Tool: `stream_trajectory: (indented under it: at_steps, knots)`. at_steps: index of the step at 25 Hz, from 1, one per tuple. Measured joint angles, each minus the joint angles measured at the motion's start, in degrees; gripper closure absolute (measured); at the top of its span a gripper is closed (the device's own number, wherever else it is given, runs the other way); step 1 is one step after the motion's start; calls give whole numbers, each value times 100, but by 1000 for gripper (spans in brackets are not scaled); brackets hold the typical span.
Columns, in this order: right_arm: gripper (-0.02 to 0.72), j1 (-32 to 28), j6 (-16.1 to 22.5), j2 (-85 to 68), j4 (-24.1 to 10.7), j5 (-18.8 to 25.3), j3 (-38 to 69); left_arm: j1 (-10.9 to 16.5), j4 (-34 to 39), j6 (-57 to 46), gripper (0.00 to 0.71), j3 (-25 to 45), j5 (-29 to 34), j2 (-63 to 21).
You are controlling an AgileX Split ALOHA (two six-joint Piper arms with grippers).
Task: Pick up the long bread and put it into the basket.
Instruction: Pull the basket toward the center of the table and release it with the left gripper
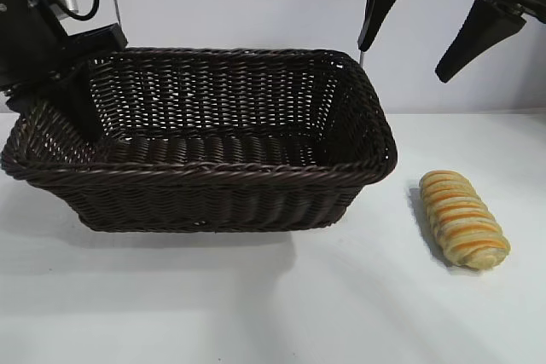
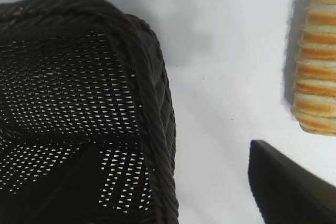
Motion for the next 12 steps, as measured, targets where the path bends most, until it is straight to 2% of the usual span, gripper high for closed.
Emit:
stream_trajectory:
  at_steps: [12]
  knots:
    - [144,0,-1,0,4,0,0,0,-22,287,609,0,-100,361]
